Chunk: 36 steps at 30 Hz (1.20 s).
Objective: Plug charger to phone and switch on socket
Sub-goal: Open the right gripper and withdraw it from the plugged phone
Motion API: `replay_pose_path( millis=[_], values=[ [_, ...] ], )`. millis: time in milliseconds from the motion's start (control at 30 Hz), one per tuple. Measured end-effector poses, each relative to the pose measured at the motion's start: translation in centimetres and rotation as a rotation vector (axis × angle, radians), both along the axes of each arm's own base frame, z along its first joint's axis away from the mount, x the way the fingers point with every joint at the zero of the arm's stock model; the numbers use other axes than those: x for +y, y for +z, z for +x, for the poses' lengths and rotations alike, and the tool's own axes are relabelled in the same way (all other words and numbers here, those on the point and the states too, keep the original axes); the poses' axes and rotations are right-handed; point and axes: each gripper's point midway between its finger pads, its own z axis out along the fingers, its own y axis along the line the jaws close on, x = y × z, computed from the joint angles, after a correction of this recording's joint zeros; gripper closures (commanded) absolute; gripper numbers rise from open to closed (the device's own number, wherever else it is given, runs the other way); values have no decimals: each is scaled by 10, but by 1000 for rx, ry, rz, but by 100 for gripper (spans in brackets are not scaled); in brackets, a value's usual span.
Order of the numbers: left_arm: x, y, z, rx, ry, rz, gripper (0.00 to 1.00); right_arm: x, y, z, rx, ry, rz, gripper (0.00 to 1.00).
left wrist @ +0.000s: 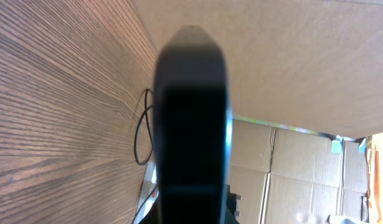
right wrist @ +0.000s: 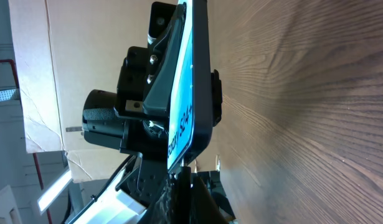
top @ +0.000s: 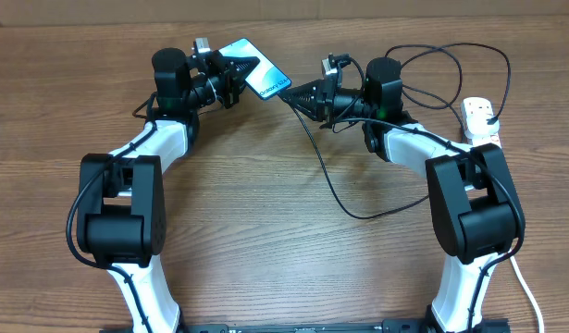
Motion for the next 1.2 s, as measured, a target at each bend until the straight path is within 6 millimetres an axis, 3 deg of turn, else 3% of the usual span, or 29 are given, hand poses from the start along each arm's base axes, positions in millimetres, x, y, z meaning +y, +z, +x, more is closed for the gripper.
replay_pose_path(
  millis=[433,500,567,633,767,867,1000,1100,1200],
  values=[
    [-5,1,-1,-11,-12,5,96,-1,0,2,1,-9,-1,93],
    [-7,2,-3,-9,-26,0,96,-1,4,2,-20,-10,9,75],
    [-21,5,-11,-6,-81,-11,96,1,14,1,-98,0,30,44],
    [-41,11,-22,6,-145,-15,96,0,28,-2,-182,23,67,28],
    [-47,21,-29,-21,-180,7,96,-26,53,-9,-330,77,112,0],
    [-32,17,-25,-27,-157,35,96,-62,63,-1,-357,48,102,0],
    [-3,-16,-22,35,-112,98,96,-108,101,0,-466,3,79,0],
    [8,-38,-28,71,-116,162,96,-119,122,-8,-530,16,66,1],
    [5,-56,-42,88,-166,230,96,-117,122,-12,-513,45,59,0]
  ],
)
